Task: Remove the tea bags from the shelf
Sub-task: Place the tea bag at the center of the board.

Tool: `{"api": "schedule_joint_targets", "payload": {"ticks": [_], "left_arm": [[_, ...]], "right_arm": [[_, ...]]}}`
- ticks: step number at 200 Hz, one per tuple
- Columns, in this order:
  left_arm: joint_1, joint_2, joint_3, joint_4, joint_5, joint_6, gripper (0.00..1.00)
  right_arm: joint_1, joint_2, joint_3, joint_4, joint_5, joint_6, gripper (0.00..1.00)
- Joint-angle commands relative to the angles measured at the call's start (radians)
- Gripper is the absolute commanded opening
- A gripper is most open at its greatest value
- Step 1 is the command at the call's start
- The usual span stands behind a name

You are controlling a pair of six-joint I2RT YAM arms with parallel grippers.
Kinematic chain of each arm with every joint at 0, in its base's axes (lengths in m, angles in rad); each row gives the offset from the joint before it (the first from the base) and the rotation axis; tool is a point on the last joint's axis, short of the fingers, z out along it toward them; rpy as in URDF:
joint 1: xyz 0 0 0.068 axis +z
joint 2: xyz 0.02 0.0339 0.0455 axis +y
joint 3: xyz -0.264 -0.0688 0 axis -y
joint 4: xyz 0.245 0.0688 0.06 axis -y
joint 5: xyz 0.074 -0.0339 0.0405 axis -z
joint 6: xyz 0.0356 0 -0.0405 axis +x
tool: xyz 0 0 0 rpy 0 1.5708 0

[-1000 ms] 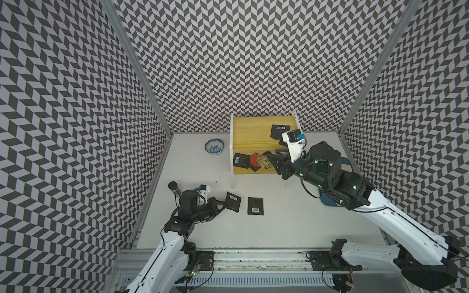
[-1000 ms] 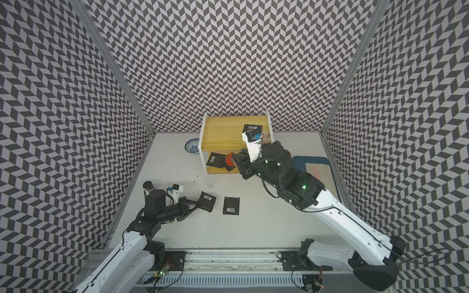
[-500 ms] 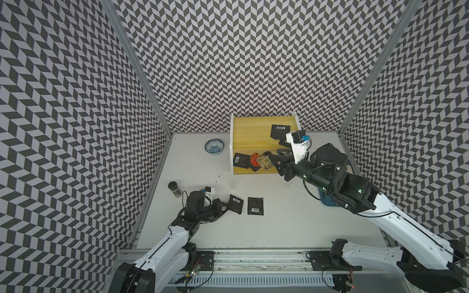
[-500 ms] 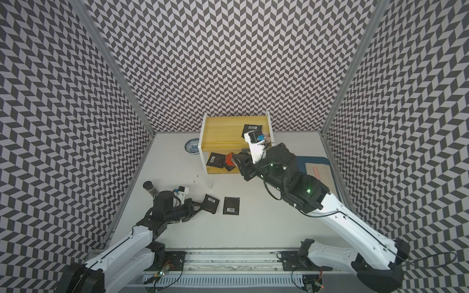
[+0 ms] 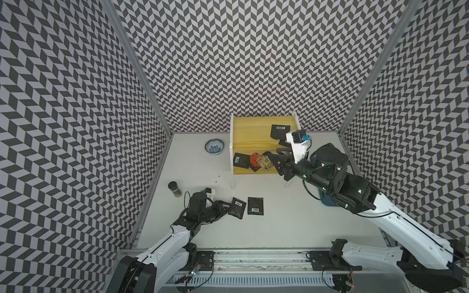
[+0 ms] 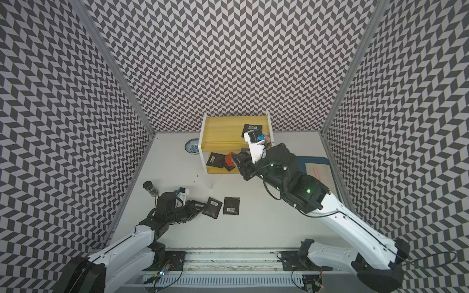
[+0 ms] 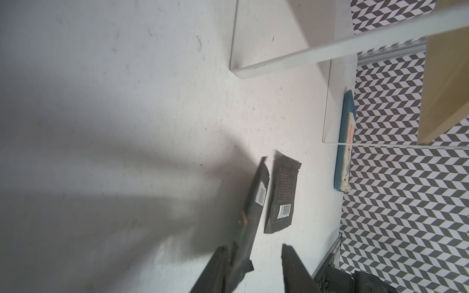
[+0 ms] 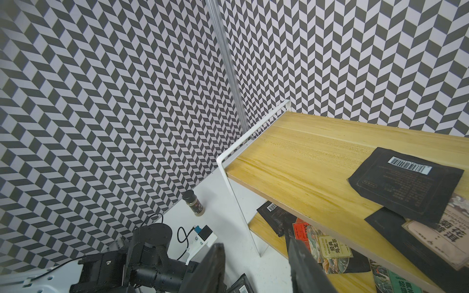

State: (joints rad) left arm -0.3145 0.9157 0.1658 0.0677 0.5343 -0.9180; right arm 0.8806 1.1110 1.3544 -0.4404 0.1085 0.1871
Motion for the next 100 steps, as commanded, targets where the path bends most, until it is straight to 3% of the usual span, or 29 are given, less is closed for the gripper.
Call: {"api": "schedule_joint_targets", "payload": {"ticks": [1,53,100], "left_arm": [[-0.007,-0.012,-0.017,-0.017,-0.017,0.016,0.39],[-0.008,-0.072,0.022,-0.117,-0.064,0.035,0.41],[-0.005,-0.144,0.22,-0.306,-0.126,0.124,0.48]], "right_arm": [[0.006,-0.005,0.01,0.052,0.004,0.004,0.45],[0.006,0.003,0.036,0.025,0.002,0.011,0.46],[-0.003,0.07,0.21,-0.108,0.029,0.036,0.61]]}}
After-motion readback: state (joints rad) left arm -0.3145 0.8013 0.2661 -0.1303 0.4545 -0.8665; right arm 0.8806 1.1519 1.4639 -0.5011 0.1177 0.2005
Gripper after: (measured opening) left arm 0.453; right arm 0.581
